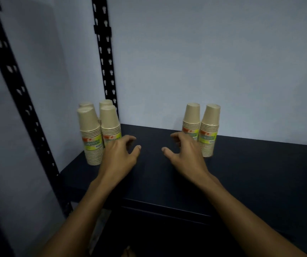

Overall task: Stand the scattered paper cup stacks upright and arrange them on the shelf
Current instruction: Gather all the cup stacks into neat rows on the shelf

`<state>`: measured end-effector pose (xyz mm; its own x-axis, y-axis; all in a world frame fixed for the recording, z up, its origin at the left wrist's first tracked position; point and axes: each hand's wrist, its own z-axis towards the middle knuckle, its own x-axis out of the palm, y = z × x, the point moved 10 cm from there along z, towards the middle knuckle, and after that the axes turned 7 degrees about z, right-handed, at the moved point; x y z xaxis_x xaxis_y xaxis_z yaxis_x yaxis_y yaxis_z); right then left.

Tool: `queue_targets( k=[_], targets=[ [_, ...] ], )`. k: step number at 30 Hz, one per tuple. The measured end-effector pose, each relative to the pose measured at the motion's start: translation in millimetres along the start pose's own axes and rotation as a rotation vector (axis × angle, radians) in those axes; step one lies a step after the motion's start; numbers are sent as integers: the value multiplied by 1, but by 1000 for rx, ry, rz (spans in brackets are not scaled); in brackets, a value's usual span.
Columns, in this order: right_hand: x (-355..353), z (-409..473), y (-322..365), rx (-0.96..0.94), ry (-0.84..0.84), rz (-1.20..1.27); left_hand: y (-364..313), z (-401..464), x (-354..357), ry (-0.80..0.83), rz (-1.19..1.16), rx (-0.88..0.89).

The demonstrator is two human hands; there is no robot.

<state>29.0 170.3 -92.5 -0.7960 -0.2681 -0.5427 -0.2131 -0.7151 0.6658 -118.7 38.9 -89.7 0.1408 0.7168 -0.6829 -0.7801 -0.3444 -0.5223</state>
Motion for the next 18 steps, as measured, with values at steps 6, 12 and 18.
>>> queue_targets(
  k=[6, 12, 18],
  targets=[
    [91, 3, 28, 10, 275, 90, 71, -30, -65, -185, 3, -237],
    [134, 16, 42, 93, 335, 283, 111, -40, -80, -283, -37, -382],
    [152, 26, 50, 92, 353, 437, 113, -20, -54, -169, -119, -415]
  ],
)
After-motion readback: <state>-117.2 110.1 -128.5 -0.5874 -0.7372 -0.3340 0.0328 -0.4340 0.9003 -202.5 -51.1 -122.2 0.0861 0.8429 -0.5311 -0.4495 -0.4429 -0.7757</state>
